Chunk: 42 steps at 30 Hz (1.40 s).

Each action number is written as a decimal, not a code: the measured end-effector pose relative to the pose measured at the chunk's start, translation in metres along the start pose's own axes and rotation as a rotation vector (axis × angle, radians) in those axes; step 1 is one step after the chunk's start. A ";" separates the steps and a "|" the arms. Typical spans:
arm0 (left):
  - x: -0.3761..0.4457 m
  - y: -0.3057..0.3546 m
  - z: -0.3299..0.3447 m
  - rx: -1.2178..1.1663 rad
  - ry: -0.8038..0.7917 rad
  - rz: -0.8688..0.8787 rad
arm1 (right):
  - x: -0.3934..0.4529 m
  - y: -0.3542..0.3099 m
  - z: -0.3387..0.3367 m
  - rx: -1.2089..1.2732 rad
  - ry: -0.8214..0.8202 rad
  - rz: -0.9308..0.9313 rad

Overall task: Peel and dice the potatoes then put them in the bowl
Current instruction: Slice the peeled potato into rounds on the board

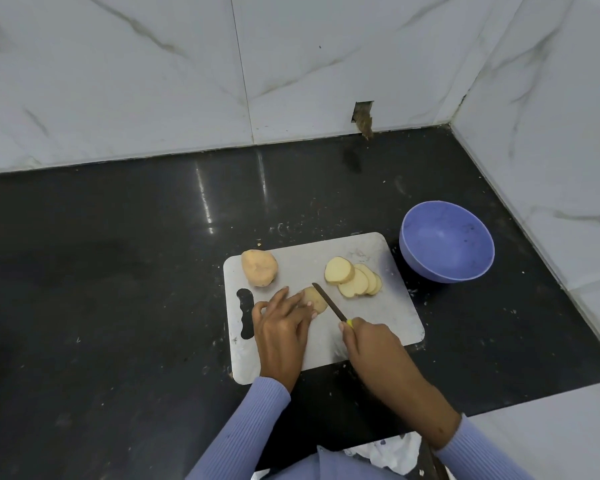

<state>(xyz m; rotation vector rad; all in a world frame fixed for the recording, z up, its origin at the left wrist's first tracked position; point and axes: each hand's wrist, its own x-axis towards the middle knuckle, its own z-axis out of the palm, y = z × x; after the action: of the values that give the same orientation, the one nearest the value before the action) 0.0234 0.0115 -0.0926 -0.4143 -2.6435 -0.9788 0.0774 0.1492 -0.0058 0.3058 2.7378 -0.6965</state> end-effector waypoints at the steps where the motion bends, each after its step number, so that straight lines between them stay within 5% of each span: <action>1: 0.000 0.001 -0.002 -0.010 -0.002 -0.012 | 0.005 -0.003 0.003 -0.011 -0.002 -0.011; 24: 0.000 0.002 -0.004 -0.069 -0.034 -0.043 | -0.027 0.016 0.015 -0.201 -0.128 0.109; 30: -0.002 -0.001 -0.002 -0.082 -0.030 -0.049 | -0.009 -0.001 -0.005 0.004 -0.005 0.045; 42: 0.002 -0.003 -0.004 -0.090 -0.065 -0.076 | 0.020 -0.021 0.028 -0.143 -0.017 0.068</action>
<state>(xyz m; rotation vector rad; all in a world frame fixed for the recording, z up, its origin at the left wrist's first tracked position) 0.0208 0.0074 -0.0909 -0.3745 -2.6976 -1.1298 0.0591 0.1200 -0.0273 0.3567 2.7295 -0.4811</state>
